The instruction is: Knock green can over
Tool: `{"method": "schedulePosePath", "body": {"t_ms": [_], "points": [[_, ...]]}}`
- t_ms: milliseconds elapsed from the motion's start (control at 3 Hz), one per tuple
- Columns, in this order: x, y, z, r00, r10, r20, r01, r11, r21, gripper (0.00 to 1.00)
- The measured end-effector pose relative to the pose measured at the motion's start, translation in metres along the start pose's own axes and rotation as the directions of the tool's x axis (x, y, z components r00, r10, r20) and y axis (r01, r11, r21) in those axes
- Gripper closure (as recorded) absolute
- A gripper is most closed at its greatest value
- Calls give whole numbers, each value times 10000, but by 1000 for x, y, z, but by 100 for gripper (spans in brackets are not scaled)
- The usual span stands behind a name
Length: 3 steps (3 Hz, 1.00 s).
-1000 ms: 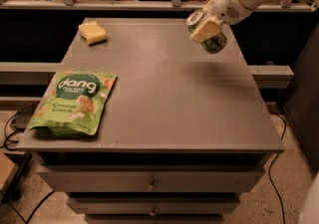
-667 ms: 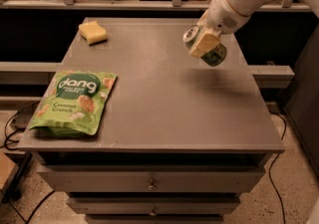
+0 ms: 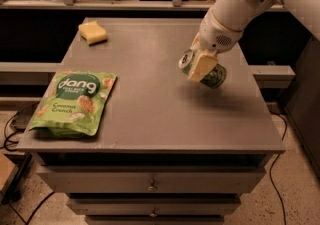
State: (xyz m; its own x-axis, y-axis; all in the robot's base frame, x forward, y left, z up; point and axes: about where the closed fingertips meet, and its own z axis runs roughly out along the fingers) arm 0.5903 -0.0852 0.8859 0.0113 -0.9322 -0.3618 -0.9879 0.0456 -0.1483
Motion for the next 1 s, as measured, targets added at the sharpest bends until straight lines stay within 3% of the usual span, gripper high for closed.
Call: {"method": "schedulePosePath", "body": {"t_ms": [333, 667, 1000], "points": [[0, 0, 1, 10000, -12, 2, 12, 10000, -8, 17], [-2, 0, 2, 10000, -32, 7, 32, 10000, -11, 0], [-2, 0, 2, 10000, -33, 7, 33, 10000, -11, 0]]}}
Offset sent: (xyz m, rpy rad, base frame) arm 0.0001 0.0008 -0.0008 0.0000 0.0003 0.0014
